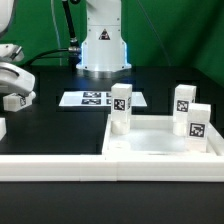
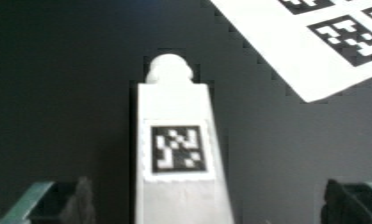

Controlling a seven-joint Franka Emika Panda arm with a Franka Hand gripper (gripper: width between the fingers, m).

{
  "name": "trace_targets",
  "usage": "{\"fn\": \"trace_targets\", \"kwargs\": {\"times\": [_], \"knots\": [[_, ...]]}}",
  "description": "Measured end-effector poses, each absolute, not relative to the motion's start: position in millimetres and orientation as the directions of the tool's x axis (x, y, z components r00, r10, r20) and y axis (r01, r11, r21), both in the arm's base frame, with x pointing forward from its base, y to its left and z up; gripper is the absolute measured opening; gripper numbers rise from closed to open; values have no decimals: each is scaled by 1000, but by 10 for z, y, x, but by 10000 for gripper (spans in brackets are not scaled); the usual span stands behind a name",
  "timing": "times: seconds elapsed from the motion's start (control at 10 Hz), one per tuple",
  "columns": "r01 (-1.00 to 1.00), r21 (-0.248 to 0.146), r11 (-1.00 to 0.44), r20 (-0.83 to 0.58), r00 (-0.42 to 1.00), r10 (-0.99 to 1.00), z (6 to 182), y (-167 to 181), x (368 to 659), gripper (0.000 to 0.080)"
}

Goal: Assemble square table

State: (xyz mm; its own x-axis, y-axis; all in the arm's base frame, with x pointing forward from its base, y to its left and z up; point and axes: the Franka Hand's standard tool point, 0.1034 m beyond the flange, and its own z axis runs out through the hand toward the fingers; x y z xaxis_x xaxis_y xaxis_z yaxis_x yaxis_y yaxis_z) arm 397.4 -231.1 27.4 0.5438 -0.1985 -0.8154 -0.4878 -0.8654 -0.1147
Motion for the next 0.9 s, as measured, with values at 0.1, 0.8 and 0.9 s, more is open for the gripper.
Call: {"fn": "trace_targets", "kwargs": {"times": [0.1, 0.8, 0.9], "knots": [[-490, -106, -865, -812, 545, -209, 197, -2320, 3906, 648], [-491, -95, -866, -809, 545, -221, 126, -2275, 3922, 367], [-492, -95, -866, -809, 545, -221, 126, -2276, 3921, 287]]}}
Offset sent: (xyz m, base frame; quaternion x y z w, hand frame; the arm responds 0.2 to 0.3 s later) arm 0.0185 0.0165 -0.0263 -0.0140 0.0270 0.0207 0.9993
